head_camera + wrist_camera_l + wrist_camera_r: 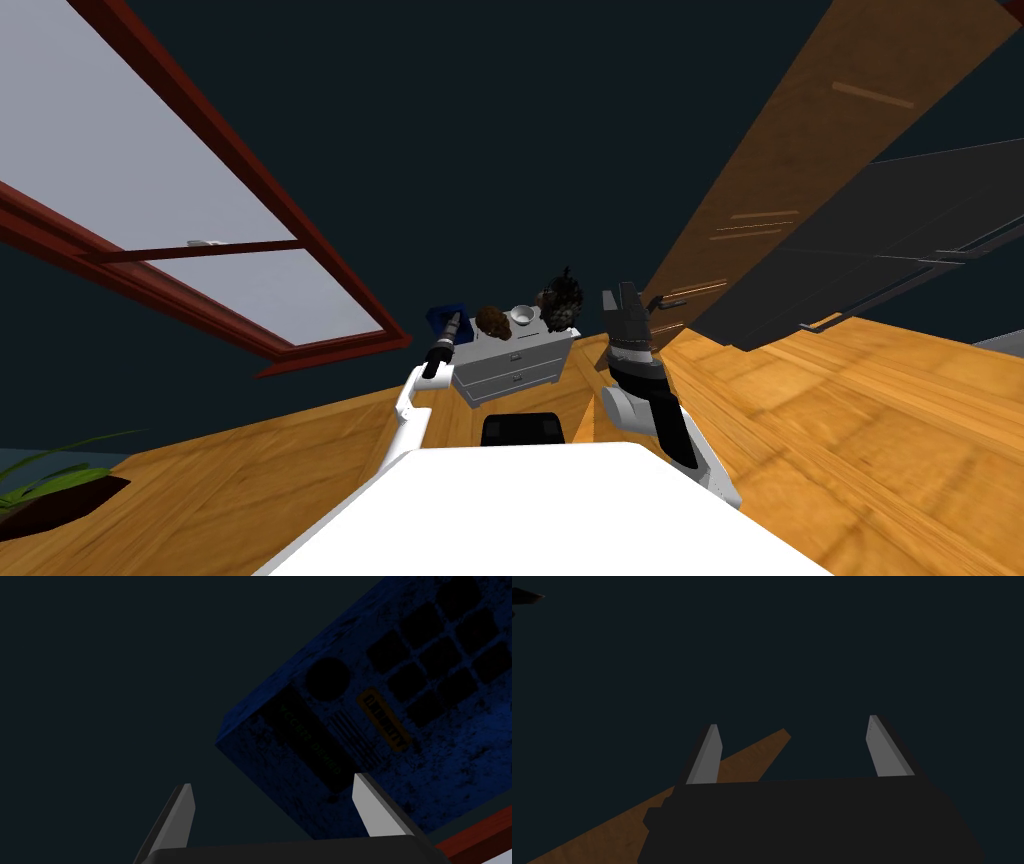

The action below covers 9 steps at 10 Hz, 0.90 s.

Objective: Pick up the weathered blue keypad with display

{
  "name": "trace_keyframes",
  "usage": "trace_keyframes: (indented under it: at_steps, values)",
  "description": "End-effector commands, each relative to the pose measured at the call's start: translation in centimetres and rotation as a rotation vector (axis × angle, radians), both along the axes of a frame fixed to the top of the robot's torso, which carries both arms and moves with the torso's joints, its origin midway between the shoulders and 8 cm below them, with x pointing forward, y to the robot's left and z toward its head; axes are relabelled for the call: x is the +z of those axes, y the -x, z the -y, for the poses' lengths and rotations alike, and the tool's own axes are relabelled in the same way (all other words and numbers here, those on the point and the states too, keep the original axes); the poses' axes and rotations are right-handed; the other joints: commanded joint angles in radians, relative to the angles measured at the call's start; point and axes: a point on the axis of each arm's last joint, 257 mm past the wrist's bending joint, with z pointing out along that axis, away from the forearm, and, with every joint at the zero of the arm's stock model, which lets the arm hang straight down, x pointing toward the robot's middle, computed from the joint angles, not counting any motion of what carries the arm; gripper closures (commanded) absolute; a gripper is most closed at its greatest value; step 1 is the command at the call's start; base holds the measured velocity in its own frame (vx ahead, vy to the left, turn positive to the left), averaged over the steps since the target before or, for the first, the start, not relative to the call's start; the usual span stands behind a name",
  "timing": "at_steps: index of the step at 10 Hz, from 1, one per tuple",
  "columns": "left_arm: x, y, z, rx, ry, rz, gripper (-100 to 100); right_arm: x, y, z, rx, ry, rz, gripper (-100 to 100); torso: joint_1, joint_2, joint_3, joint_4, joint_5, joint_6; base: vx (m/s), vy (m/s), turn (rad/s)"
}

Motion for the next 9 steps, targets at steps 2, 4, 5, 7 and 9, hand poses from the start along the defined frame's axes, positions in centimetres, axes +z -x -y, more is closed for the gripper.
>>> trace_keyframes:
  at_steps: [2,4,5,7,9]
  values:
    - [0.9,-0.4,-0.1,0.012,-0.014,-0.009,-100,0.0,0.0,0.0,0.0,0.0,0.0,0,0.0,0.0,0.0,0.0,0.0,0.0,0.01,-0.04,0.025]
    - [1.8,-0.8,0.1,0.023,-0.022,-0.016,-100,0.0,0.0,0.0,0.0,0.0,0.0,0,0.0,-0.001,0.0,0.0,0.0,0.0,0.024,-0.041,0.026]
    - [2.0,-0.9,0.2,0.025,-0.023,-0.018,-100,0.0,0.0,0.0,0.0,0.0,0.0,0,0.0,-0.002,-0.001,0.0,0.0,0.0,0.042,-0.051,0.024]
    - [2.2,-1.0,0.2,0.026,-0.022,-0.017,-100,0.0,0.0,0.0,0.0,0.0,0.0,0,0.0,-0.003,-0.002,-0.001,0.0,0.0,0.046,-0.026,0.009]
    - [2.2,-1.0,0.2,0.027,-0.022,-0.019,-100,0.0,0.0,0.0,0.0,0.0,0.0,0,0.002,-0.001,0.0,0.0,0.001,0.0,0.0,0.0,0.0]
